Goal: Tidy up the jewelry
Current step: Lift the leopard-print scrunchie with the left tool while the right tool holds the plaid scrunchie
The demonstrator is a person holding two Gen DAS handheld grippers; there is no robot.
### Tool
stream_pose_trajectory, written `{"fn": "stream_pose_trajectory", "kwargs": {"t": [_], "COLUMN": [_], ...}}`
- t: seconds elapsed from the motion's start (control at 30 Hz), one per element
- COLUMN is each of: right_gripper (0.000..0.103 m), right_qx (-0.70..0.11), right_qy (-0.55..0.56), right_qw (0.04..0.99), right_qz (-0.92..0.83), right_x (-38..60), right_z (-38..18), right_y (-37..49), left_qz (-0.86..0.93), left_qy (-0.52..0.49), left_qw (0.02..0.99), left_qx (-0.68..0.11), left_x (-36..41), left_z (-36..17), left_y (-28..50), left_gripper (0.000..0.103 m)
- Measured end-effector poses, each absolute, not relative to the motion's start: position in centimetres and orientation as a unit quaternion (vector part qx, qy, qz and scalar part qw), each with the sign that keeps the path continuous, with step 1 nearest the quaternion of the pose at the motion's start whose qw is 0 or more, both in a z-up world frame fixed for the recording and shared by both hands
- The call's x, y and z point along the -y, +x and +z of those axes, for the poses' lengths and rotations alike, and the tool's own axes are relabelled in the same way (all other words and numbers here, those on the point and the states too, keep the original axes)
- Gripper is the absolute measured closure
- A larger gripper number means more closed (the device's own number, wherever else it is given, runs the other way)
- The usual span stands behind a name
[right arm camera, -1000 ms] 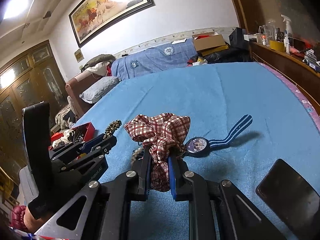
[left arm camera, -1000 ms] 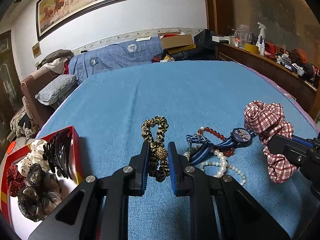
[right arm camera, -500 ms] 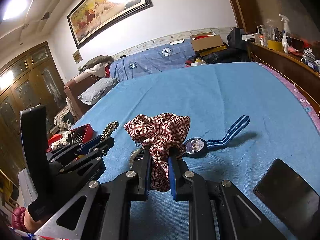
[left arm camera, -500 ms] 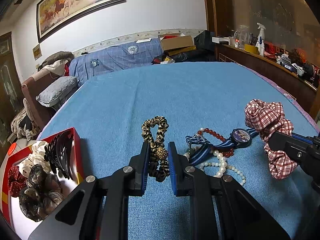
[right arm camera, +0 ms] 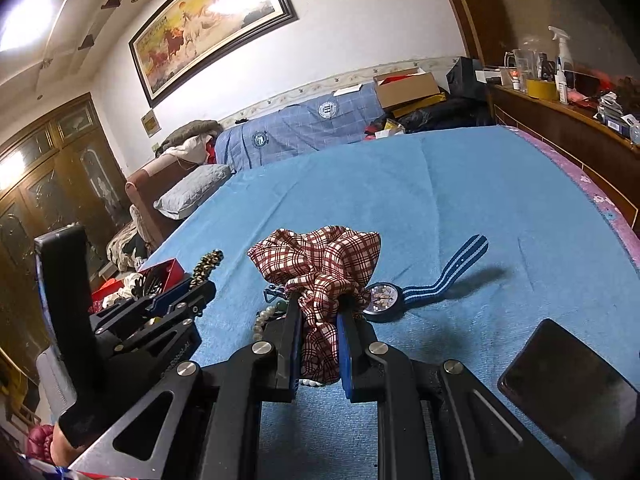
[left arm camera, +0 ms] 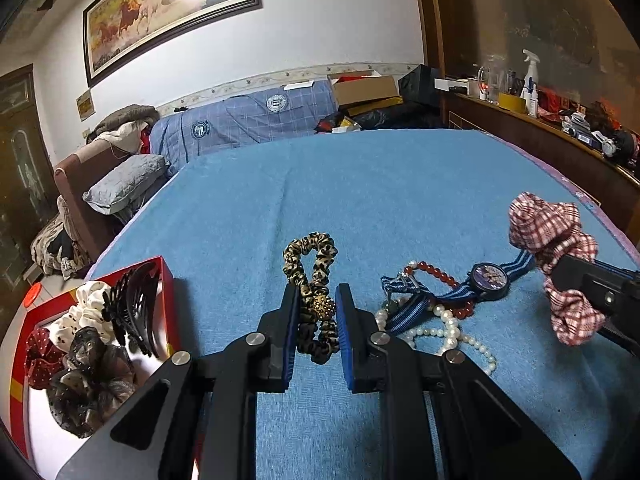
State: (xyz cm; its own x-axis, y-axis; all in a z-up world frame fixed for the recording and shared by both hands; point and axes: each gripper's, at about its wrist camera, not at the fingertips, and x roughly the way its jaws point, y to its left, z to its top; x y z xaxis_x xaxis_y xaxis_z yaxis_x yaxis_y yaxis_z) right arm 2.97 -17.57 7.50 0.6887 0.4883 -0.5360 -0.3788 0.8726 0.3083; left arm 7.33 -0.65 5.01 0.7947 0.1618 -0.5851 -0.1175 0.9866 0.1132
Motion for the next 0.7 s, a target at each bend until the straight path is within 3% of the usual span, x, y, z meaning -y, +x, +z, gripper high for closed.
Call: {"fn": "stream_pose_trajectory", "kwargs": {"t": [0.7], "right_gripper": [0.086], "right_qx": [-0.309], "right_qy": [0.082], "right_qw": [0.916], "right_qz": [0.241], "right_x": [17.7], "right_z": [7.8], "right_y": [2.5], "left_qz": [0.098], "left_qy": [0.006], "left_qw": [0.954], "left_qx": [-0.283], "left_x": [-1.7], "left_z": [8.1], "left_y": [0.5], "left_gripper": [0.086]}}
